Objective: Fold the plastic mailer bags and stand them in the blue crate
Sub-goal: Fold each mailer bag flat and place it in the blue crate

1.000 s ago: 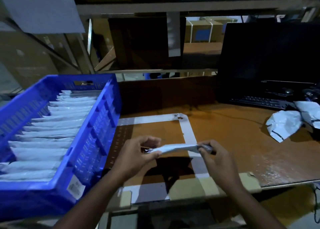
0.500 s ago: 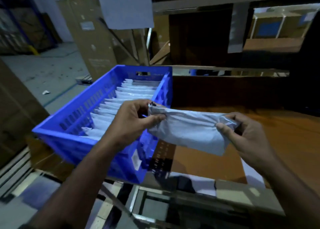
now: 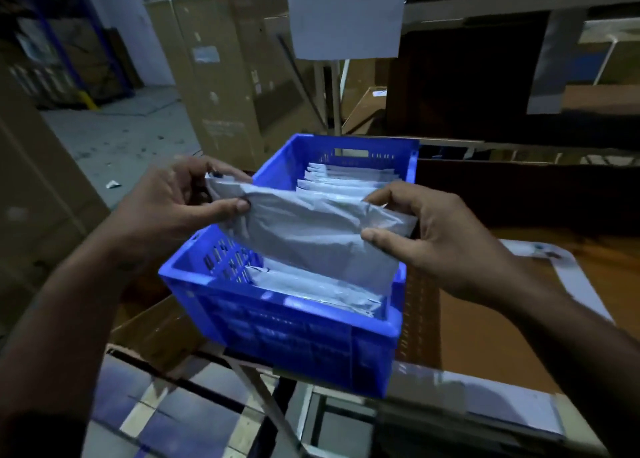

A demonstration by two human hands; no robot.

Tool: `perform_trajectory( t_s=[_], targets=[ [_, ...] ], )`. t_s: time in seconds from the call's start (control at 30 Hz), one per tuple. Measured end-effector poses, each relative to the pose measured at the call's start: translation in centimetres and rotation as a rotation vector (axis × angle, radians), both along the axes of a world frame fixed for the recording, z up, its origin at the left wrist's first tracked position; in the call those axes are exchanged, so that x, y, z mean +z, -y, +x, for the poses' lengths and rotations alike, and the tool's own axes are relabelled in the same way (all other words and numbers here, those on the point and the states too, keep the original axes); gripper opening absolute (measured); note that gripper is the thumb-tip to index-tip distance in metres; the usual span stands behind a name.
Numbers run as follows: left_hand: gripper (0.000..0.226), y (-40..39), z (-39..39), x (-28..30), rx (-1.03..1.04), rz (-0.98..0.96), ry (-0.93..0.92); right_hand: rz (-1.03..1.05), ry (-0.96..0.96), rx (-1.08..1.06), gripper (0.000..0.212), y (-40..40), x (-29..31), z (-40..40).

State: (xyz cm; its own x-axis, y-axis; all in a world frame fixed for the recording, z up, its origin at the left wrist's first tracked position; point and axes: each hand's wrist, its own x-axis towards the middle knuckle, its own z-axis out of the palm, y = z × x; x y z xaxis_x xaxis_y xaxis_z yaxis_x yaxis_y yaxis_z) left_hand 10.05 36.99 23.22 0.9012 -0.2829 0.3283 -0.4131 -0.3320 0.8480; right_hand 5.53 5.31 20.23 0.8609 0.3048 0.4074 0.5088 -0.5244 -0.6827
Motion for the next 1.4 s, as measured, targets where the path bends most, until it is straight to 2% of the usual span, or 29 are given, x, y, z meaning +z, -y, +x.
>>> perform_trajectory(
  t_s=[0.1,0.3,0.43,0.53,0.6,0.67,0.73,0.87,1.03,1.13,1.27,1.4],
  targets=[
    [0.037,-2.3,1.8,-1.1,-0.106,0.147,-0.105,-0.189,-0.048,-0.031,0.032,-1.8,-0.6,0.9],
    [0.030,-3.2,5.4,-4.4,-0.410,0.665,-0.186,-0.554,-0.270,0.026,0.043,-3.8,-1.4,1.4],
    [0.011,-2.4,7.4,-5.9,-0.608,0.765,-0.298,-0.708,-0.383,0.122,0.027,-4.9,-2.0,2.1],
    [0.014,-1.6,8.9,-6.6,-0.787,0.876,-0.344,-0.785,-0.507,0.196,0.014,-5.8,-1.5,3.3],
    [0.017,-0.9,9.6,-7.3,-0.889,0.968,-0.341,-0.841,-0.588,0.229,0.014,-6.8,-1.5,4.1],
    [0.018,-0.1,10.0,-8.0,-0.948,1.045,-0.314,-0.906,-0.649,0.249,0.026,-7.6,-2.1,5.0],
    [0.022,0.4,10.4,-8.8,-0.971,1.139,-0.254,-0.968,-0.669,0.265,0.028,-8.4,-3.0,5.7],
    [0.029,0.6,10.6,-10.5,-0.891,1.209,-0.099,-1.076,-0.616,0.241,0.007,-9.5,-4.3,5.9],
    [0.026,0.9,10.4,-11.5,-0.694,1.254,0.092,-1.105,-0.475,0.037,0.010,-10.0,-5.8,5.7],
    [0.033,0.8,10.1,-12.5,-0.644,1.287,0.180,-1.159,-0.525,0.100,0.013,-9.9,-6.1,5.7],
    [0.012,1.0,9.8,-12.2,-0.644,1.302,0.216,-1.174,-0.523,0.125,0.033,-9.7,-5.9,6.0],
    [0.007,1.6,9.6,-11.8,-0.652,1.296,0.281,-1.137,-0.511,0.074,0.028,-9.6,-6.2,5.8]
  ],
)
